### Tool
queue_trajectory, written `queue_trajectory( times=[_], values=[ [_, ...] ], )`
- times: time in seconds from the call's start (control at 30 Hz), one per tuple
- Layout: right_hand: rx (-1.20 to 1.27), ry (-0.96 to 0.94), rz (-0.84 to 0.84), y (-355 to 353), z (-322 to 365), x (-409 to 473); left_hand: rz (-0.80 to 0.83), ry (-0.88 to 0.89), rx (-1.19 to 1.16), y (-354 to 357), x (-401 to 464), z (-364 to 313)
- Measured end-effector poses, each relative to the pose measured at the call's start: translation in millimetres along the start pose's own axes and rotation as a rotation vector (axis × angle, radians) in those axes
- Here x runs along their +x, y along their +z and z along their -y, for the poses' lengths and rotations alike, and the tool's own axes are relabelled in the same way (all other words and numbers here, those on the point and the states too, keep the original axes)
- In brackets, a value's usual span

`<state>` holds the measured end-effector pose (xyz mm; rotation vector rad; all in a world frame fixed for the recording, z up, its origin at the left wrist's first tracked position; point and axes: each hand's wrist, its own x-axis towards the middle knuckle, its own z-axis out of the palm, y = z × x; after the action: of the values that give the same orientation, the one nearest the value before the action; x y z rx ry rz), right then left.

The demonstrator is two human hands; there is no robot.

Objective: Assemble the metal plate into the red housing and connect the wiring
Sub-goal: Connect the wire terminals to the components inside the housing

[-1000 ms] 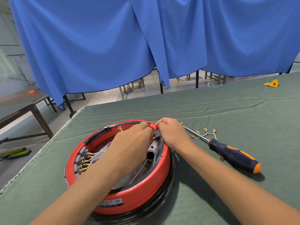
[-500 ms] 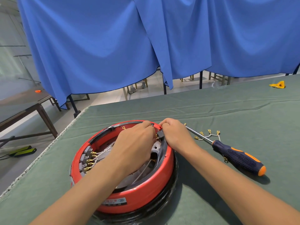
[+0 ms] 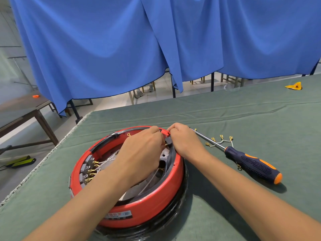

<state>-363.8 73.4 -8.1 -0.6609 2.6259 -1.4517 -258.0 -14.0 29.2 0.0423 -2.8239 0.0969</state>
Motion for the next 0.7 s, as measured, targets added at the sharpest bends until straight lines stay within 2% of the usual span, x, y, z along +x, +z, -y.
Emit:
queue_trajectory(
  times=[0.27,0.7],
  values=[
    [-0.014,-0.007,0.029,-4.5,3.5,-1.5,0.011,-0.057,-0.064,-0.9,4.4,-4.5],
    [-0.019,-0.01,0.053,-7.2,4.4,-0.8,0.017,-0.012,-0.089,0.2,6.3,-6.5]
  ],
)
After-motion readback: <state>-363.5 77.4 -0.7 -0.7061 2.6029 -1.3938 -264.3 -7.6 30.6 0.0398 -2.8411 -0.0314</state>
